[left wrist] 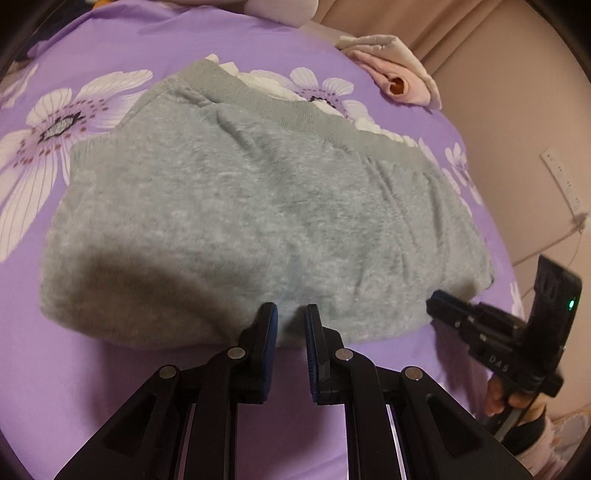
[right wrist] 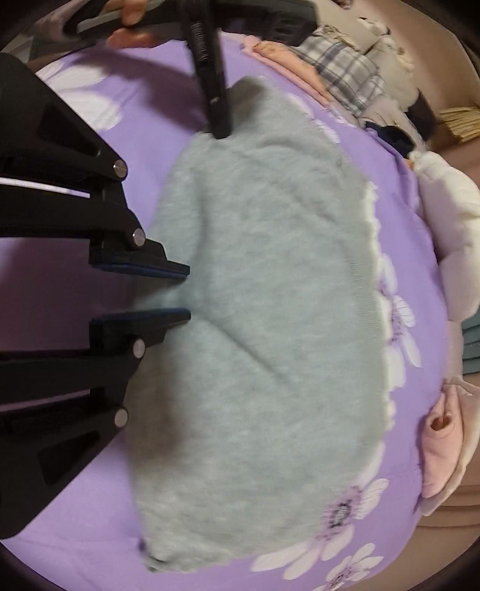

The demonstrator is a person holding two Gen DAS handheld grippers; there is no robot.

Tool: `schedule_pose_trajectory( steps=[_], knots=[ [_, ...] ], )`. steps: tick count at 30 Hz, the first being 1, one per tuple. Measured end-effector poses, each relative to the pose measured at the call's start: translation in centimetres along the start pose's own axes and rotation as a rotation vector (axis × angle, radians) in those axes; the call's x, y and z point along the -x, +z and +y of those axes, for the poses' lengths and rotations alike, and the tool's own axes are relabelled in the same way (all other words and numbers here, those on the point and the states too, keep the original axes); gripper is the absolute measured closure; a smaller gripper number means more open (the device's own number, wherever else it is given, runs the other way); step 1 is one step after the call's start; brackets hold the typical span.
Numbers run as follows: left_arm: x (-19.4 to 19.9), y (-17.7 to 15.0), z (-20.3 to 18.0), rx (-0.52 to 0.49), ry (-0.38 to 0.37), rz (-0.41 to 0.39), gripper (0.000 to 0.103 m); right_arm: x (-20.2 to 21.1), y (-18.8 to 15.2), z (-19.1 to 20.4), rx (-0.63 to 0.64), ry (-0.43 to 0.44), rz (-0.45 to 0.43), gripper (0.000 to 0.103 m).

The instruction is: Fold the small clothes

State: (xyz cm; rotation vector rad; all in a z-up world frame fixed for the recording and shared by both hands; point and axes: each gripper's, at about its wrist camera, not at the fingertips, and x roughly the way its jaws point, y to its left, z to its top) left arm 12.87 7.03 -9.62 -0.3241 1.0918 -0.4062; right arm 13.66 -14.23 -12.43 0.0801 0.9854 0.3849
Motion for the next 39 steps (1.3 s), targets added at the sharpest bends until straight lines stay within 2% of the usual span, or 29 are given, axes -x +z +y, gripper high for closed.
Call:
schedule_pose_trajectory(
  steps=[5, 7, 11, 13, 15, 17, 18, 20, 23, 25, 27, 28, 32, 36, 39],
  knots=[
    [1.7, -1.2, 0.1, 0.019, -0.006, -0.017, 0.092, 1.2, -0.4, -0.9, -0.037, 0.04, 0.007, 0.088],
    [3.0, -1.6, 0.0, 0.015, 0.001, -0.041, 0.092, 2.6, -0.4, -1.0, -0.033, 0.033, -0.032, 0.083],
    [5.8, -2.3, 1.2, 0.069, 0.009, -0.108, 0.09, 5.0, -0.1, -2.1, -0.065, 0.012, -0.13, 0.082],
    [6.8, -2.6, 2.1, 0.105, 0.009, -0.136, 0.076, 5.6, 0.3, -3.3, -0.112, -0.017, -0.152, 0.081],
    [7.6, -2.8, 3.4, 0.152, 0.01, -0.162, 0.069, 5.6, 0.4, -4.7, -0.16, -0.061, -0.158, 0.081],
    [7.5, -2.8, 3.9, 0.181, 0.013, -0.164, 0.069, 5.0, 0.1, -6.0, -0.197, -0.096, -0.142, 0.081],
    [7.5, -2.9, 4.3, 0.197, 0.016, -0.162, 0.069, 4.3, -0.3, -6.8, -0.225, -0.119, -0.103, 0.079],
    [7.4, -2.8, 4.8, 0.228, 0.02, -0.158, 0.069, 3.0, -1.1, -7.9, -0.254, -0.121, -0.051, 0.083],
    [7.4, -3.1, 6.1, 0.298, -0.019, -0.144, 0.066, 3.6, -1.5, -7.6, -0.253, -0.11, -0.069, 0.082],
    [7.7, -3.5, 6.7, 0.332, -0.046, -0.143, 0.05, 4.2, -1.5, -7.3, -0.267, -0.098, -0.081, 0.077],
    [7.8, -3.7, 7.3, 0.371, -0.092, -0.152, 0.04, 4.7, -1.5, -6.9, -0.272, -0.079, -0.097, 0.069],
    [7.9, -3.7, 7.5, 0.392, -0.115, -0.159, 0.038, 5.0, -1.5, -6.5, -0.27, -0.073, -0.109, 0.065],
    [7.4, -3.0, 8.3, 0.457, -0.218, -0.165, 0.036, 6.3, -2.0, -5.9, -0.261, -0.036, -0.141, 0.064],
    [6.3, -1.7, 9.0, 0.491, -0.242, -0.161, 0.034, 6.8, -1.4, -4.3, -0.23, 0.006, -0.164, 0.061],
    [5.3, -0.9, 9.8, 0.537, -0.292, -0.163, 0.034, 6.7, -0.8, -3.4, -0.209, 0.033, -0.171, 0.061]
  ],
)
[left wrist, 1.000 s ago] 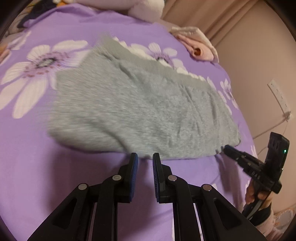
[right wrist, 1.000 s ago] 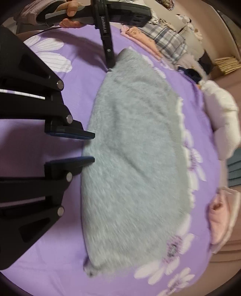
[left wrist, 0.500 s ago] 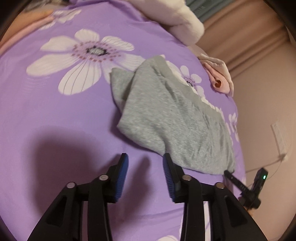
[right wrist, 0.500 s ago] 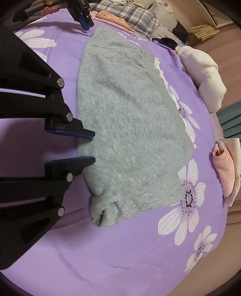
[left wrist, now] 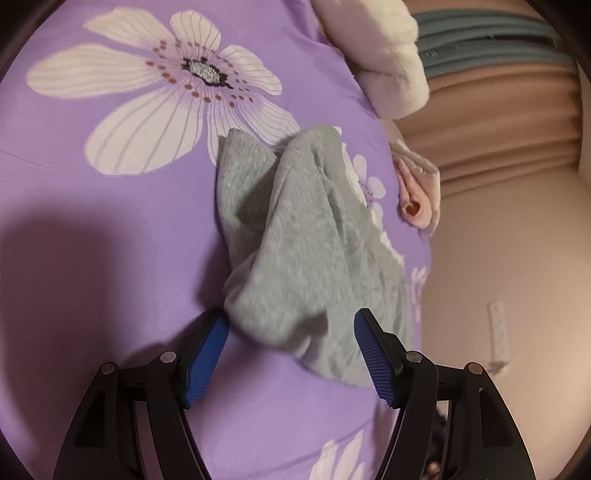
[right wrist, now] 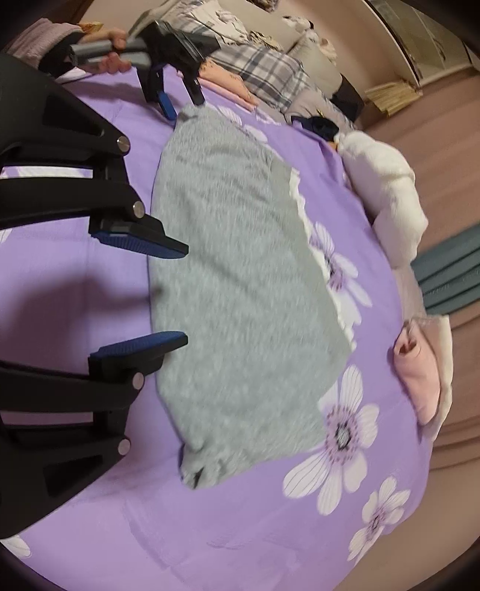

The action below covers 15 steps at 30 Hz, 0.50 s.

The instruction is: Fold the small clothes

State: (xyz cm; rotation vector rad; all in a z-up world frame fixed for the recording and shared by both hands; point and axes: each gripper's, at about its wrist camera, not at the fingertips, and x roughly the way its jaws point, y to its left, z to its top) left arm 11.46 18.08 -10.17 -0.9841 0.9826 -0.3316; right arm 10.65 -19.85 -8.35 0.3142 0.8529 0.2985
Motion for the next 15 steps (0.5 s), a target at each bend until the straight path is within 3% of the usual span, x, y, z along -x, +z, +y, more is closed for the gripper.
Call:
schedule_pose_trajectory(
  steps=[6, 9, 15],
  knots=[
    [-1.3, 2.2, -0.5, 0.035, -0.042, 0.004, 0.034, -1.0, 0.5, 1.8, 0.041, 0.037, 0.011, 0.06],
    [-1.9, 3.3, -0.6, 0.077, -0.027, -0.004, 0.034, -1.8, 0.7, 2.3, 0.054, 0.046, 0.019, 0.06],
    [-3.5, 4.7, -1.8, 0.047, -0.004, 0.024, 0.034, -4.4, 2.1, 3.7, 0.066, 0.075, 0.052, 0.06]
  ],
)
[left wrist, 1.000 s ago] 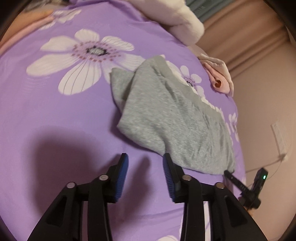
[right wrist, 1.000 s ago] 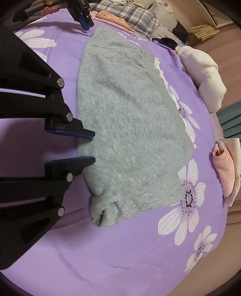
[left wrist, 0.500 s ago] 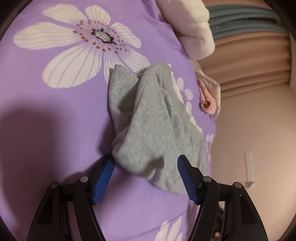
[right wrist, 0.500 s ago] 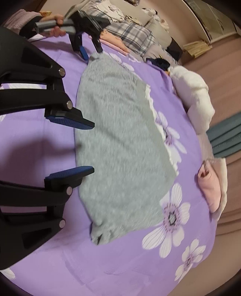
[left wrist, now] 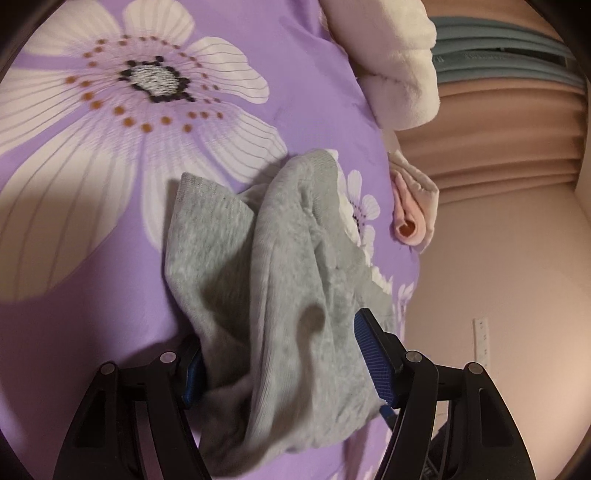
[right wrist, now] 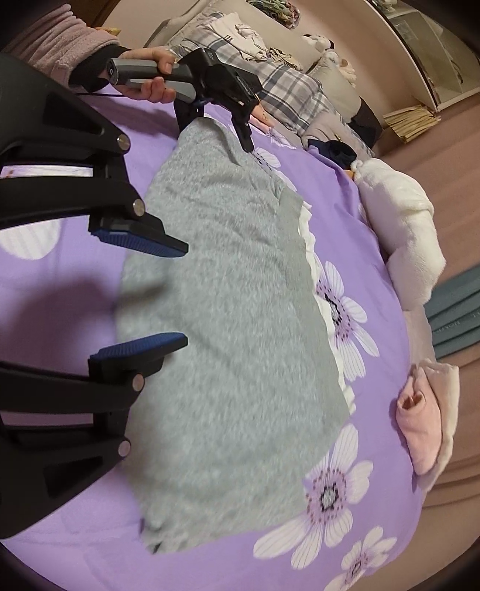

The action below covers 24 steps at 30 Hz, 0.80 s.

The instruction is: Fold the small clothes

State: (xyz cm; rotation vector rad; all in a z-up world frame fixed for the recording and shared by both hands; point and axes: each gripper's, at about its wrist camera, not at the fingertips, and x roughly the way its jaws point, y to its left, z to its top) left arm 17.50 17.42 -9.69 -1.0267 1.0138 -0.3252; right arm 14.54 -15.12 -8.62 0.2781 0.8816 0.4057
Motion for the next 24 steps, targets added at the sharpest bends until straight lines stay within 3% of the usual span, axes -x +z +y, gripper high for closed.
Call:
schedule_pose_trajectory(
  steps=[2, 3, 6, 7, 8, 9, 12, 17, 20, 21, 24],
  knots=[
    [-0.4, 0.2, -0.6, -0.019, 0.033, 0.001, 0.034, -1.4, 1.0, 0.7, 0.021, -0.006, 0.01, 0.059],
    [-0.5, 0.3, -0.8, -0.031, 0.06, -0.002, 0.041, -2.2, 1.7, 1.4, 0.037, -0.007, 0.012, 0.06],
    [-0.7, -0.1, -1.8, -0.112, 0.196, -0.008, 0.075, -4.3, 3.4, 2.8, 0.074, -0.012, 0.011, 0.06],
    [-0.6, -0.2, -1.9, -0.13, 0.215, -0.008, 0.077, -5.2, 4.1, 3.3, 0.086, -0.016, 0.012, 0.062],
    [-0.6, -0.4, -2.1, -0.151, 0.223, -0.011, 0.079, -6.1, 5.0, 3.8, 0.094, -0.023, 0.017, 0.068],
    [-0.4, -0.6, -2.4, -0.175, 0.233, -0.018, 0.083, -7.1, 5.7, 4.1, 0.098, -0.035, 0.025, 0.081],
    [0.1, -0.8, -3.2, -0.226, 0.241, -0.029, 0.084, -10.5, 8.1, 4.7, 0.087, -0.063, 0.067, 0.091],
    [0.1, -1.1, -4.3, -0.29, 0.253, -0.023, 0.084, -15.2, 9.4, 3.6, 0.034, -0.11, 0.185, 0.094],
    [0.0, -1.1, -4.6, -0.299, 0.252, -0.022, 0.084, -14.4, 9.6, 3.6, 0.036, -0.106, 0.192, 0.095],
    [-0.1, -1.1, -4.8, -0.299, 0.249, -0.024, 0.084, -13.4, 9.4, 3.9, 0.045, -0.116, 0.183, 0.091],
    [-0.2, -1.2, -5.3, -0.309, 0.245, -0.03, 0.084, -10.3, 8.4, 5.0, 0.104, -0.071, 0.128, 0.09]
  ],
)
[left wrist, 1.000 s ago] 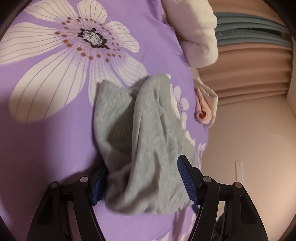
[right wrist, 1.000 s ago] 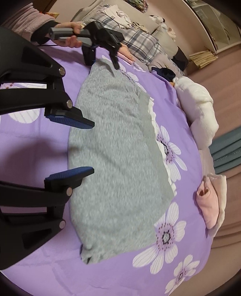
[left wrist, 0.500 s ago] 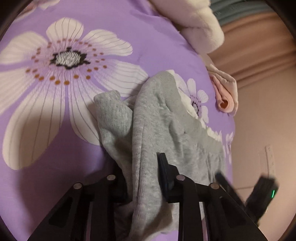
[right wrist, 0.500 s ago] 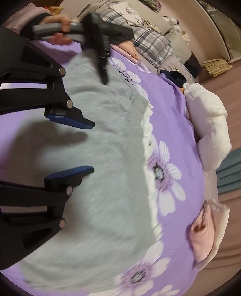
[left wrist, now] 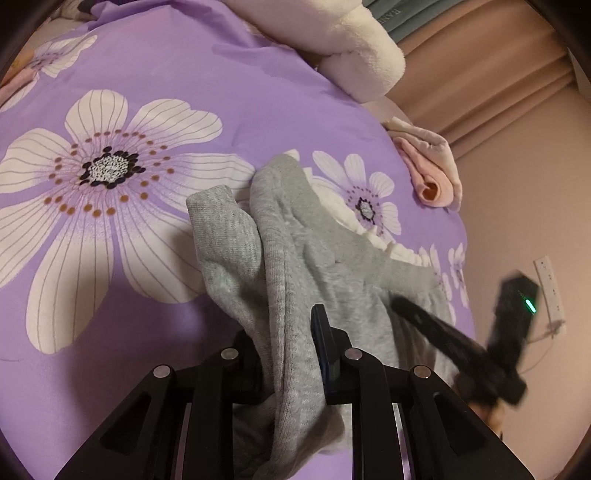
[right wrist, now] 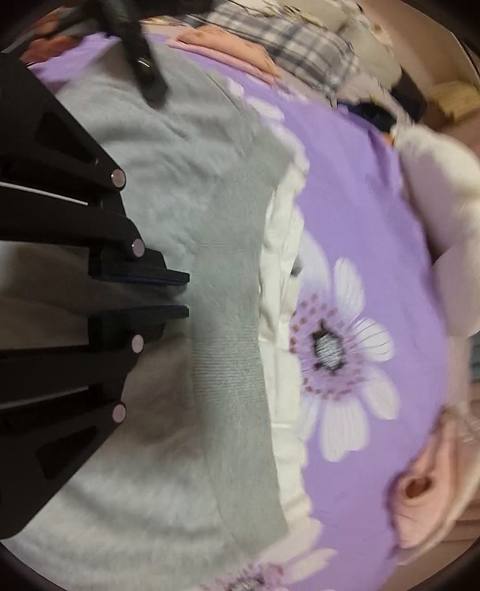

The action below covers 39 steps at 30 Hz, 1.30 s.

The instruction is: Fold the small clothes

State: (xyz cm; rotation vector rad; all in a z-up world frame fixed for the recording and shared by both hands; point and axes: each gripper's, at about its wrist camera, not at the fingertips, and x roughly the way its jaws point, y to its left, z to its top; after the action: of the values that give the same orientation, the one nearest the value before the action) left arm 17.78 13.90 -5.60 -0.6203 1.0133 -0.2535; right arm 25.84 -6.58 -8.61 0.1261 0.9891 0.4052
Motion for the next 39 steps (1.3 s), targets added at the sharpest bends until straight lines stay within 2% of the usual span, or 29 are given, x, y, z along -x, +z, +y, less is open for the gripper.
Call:
schedule_pose_trajectory(
  steps=[5, 9, 12, 14, 16, 19, 22, 23, 25, 27, 30, 31, 33, 35, 36, 37, 39],
  knots=[
    [0.4, 0.1, -0.9, -0.014, 0.005, -0.011, 0.084, 3.9, -4.6, 2.3, 0.092, 0.074, -0.029, 0.09],
    [0.4, 0.1, -2.7, -0.04, 0.014, -0.018, 0.084, 1.1, -7.7, 2.4, 0.126, 0.021, 0.063, 0.093],
    [0.6, -0.2, -4.4, -0.085, 0.035, -0.024, 0.084, 1.7, -8.1, 2.6, 0.135, 0.03, 0.043, 0.091],
    [0.7, -0.3, -5.5, -0.111, 0.036, -0.027, 0.084, 2.3, -8.1, 2.2, 0.107, 0.08, 0.038, 0.089],
    [0.8, -0.4, -7.0, -0.154, 0.039, -0.034, 0.084, 3.1, -8.2, 0.9, 0.047, 0.128, 0.022, 0.089],
    [0.3, -0.8, -9.7, -0.233, 0.046, -0.035, 0.084, 4.7, -8.4, -2.1, -0.104, 0.185, -0.026, 0.079],
    [-0.8, -1.5, -12.3, -0.31, 0.049, -0.024, 0.084, 6.0, -8.9, -5.6, -0.275, 0.315, -0.085, 0.067],
    [-1.5, -2.0, -13.6, -0.35, 0.056, -0.019, 0.084, 6.2, -8.9, -6.6, -0.321, 0.35, -0.097, 0.061],
    [-2.6, -2.8, -15.2, -0.408, 0.067, -0.004, 0.084, 6.2, -8.7, -8.3, -0.407, 0.433, -0.125, 0.057],
    [-3.9, -3.5, -16.3, -0.442, 0.076, 0.018, 0.084, 6.0, -8.5, -9.4, -0.479, 0.522, -0.151, 0.048],
    [-6.2, -4.7, -17.2, -0.486, 0.08, 0.089, 0.084, 4.3, -7.6, -10.6, -0.602, 0.706, -0.154, 0.036],
    [-6.9, -5.2, -17.4, -0.501, 0.091, 0.107, 0.084, 3.6, -7.2, -10.9, -0.645, 0.743, -0.141, 0.035],
    [-8.3, -6.0, -17.6, -0.527, 0.11, 0.143, 0.083, 2.2, -6.7, -10.8, -0.675, 0.763, -0.112, 0.032],
    [-9.2, -6.6, -17.5, -0.525, 0.112, 0.176, 0.077, 1.8, -6.5, -10.8, -0.673, 0.776, -0.078, 0.031],
    [-9.4, -6.7, -17.4, -0.522, 0.101, 0.187, 0.068, 1.4, -6.2, -10.5, -0.666, 0.774, -0.057, 0.031],
    [-9.5, -6.8, -17.4, -0.519, 0.081, 0.203, 0.055, 1.1, -6.1, -10.1, -0.662, 0.761, -0.043, 0.031],
    [-9.5, -7.2, -17.3, -0.511, 0.04, 0.234, 0.045, 1.0, -5.8, -9.9, -0.655, 0.751, -0.023, 0.031]
  ],
)
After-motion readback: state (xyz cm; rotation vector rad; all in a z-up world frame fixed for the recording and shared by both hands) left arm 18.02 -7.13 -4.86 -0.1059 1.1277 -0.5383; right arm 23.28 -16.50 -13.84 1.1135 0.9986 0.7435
